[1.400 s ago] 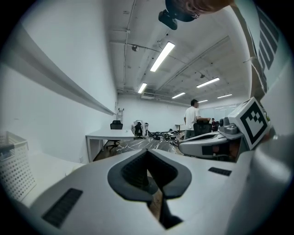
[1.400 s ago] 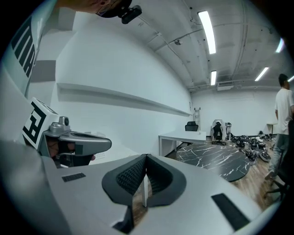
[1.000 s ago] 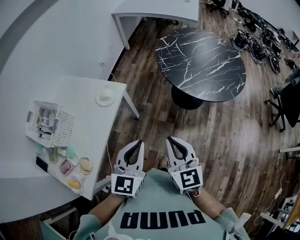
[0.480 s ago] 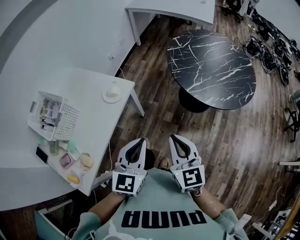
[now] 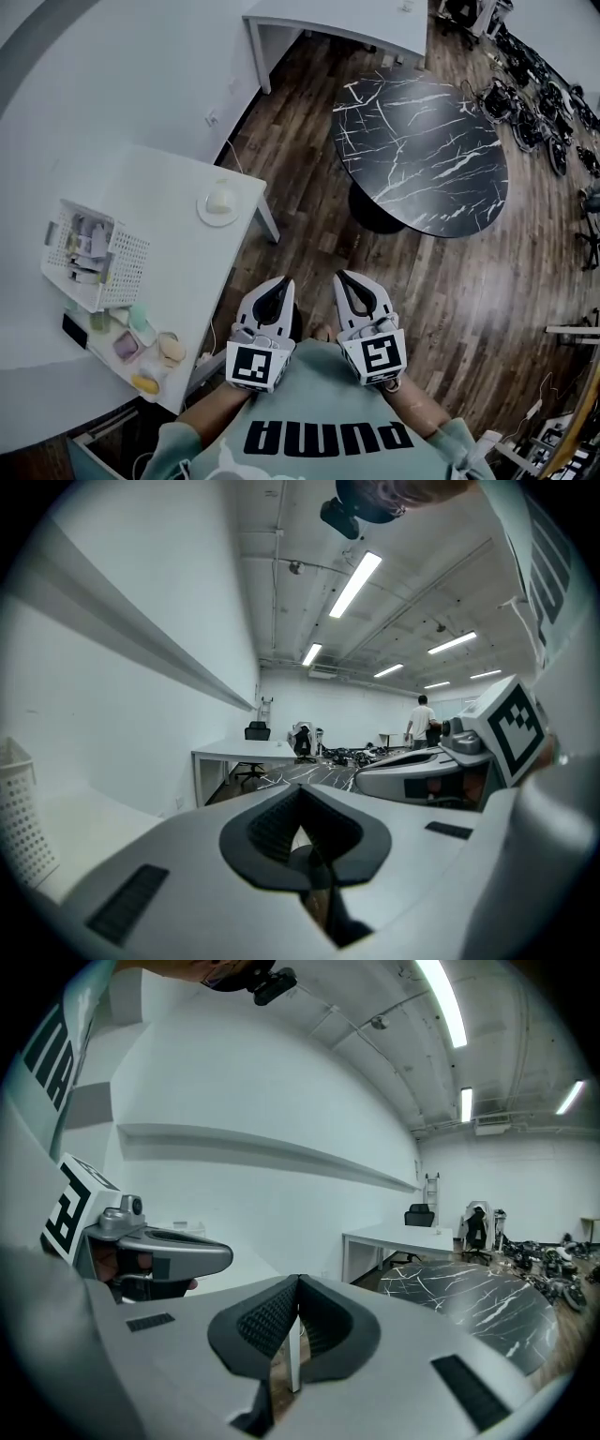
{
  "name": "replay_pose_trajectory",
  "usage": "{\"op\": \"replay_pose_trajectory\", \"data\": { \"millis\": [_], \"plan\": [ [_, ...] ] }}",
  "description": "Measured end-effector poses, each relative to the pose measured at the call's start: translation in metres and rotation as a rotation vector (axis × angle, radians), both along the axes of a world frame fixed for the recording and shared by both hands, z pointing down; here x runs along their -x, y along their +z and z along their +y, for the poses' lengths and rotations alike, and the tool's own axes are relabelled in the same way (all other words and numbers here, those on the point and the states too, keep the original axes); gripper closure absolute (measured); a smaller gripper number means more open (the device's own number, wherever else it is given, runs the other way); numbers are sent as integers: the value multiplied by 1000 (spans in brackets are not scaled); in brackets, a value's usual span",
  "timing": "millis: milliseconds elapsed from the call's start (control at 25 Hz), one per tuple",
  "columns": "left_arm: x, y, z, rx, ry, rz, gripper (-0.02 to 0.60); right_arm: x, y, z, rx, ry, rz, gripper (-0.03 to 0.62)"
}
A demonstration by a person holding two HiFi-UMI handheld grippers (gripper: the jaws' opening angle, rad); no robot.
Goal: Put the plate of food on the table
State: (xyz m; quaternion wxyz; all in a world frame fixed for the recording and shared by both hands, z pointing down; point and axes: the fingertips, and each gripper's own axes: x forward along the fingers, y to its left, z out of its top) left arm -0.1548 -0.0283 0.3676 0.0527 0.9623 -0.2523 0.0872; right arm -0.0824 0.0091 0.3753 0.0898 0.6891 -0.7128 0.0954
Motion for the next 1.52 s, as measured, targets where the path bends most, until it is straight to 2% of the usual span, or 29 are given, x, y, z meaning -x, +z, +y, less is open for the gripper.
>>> {"op": "replay_pose_trajectory", "data": {
  "millis": [320, 640, 840, 1040, 1520],
  "plan": [
    [1, 14, -69, 46, -29, -7, 575, 5, 14, -71, 46, -47, -10, 586],
    [15, 28, -130, 75, -99, -15, 575, 17, 23, -141, 75, -118, -6, 586],
    [20, 29, -156, 100, -128, -26, 575, 22, 26, -171, 87, -155, 4, 586],
    [25, 26, -185, 100, -167, 16, 575, 25, 24, -200, 97, -175, 17, 586],
    [57, 39, -247, 161, -218, 35, 575, 42, 35, -259, 146, -192, 31, 586]
  ]
}}
